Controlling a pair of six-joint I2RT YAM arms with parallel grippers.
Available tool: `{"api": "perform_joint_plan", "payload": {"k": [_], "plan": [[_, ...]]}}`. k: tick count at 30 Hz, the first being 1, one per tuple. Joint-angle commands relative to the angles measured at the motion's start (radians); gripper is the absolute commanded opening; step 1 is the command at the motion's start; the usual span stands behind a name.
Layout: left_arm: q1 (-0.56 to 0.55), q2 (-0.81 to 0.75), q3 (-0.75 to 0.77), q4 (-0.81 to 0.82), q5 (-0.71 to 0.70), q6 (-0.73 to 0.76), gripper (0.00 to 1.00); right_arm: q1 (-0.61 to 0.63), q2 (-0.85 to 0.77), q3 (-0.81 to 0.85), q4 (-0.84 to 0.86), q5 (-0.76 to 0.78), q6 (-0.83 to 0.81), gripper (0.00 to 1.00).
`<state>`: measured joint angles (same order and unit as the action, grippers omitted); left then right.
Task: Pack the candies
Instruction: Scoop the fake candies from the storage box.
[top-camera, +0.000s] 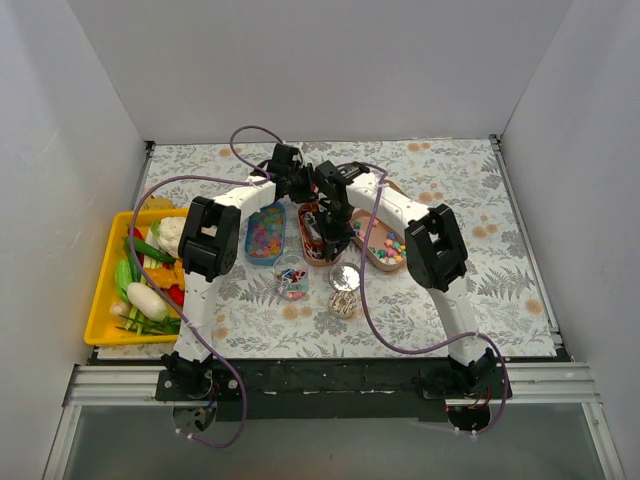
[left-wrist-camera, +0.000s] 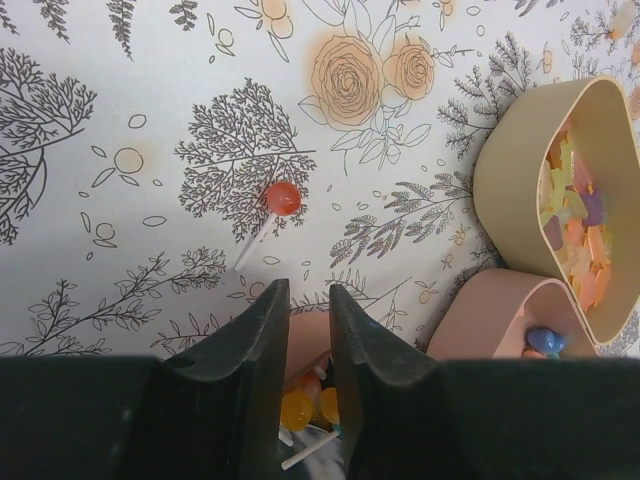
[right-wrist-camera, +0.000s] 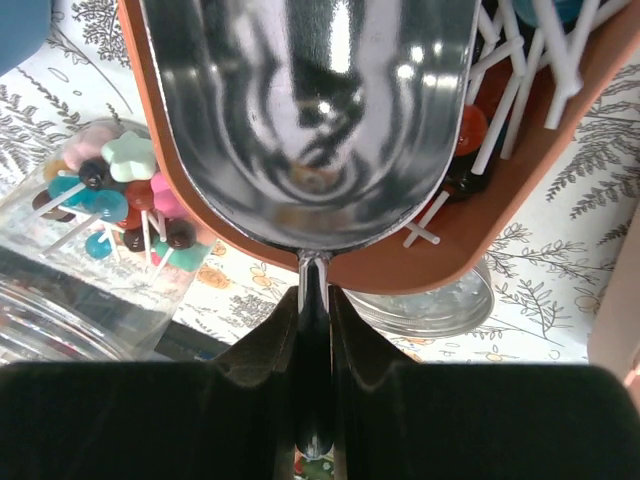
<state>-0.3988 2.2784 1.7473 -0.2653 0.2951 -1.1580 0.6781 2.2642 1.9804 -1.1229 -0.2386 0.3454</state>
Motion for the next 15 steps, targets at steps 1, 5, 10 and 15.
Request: {"api": "perform_joint_plan", "payload": {"k": [1, 5, 10, 15], "plan": [[-0.018, -0.014, -0.014, -0.061, 0.019, -0.011, 0.22, 0.0, 0.0, -0.023, 0.13, 0.223, -0.02, 0.01], [-0.018, -0.016, -0.011, -0.063, 0.019, -0.011, 0.21, 0.005, -0.011, -0.041, 0.135, 0.278, -0.029, 0.01], [-0.017, -0.023, -0.012, -0.064, 0.015, -0.011, 0.2, 0.009, -0.017, -0.061, 0.156, 0.286, -0.046, 0.01], [-0.017, -0.023, -0.005, -0.066, 0.009, -0.011, 0.2, 0.014, -0.018, -0.04, 0.12, 0.252, -0.049, 0.01]]}}
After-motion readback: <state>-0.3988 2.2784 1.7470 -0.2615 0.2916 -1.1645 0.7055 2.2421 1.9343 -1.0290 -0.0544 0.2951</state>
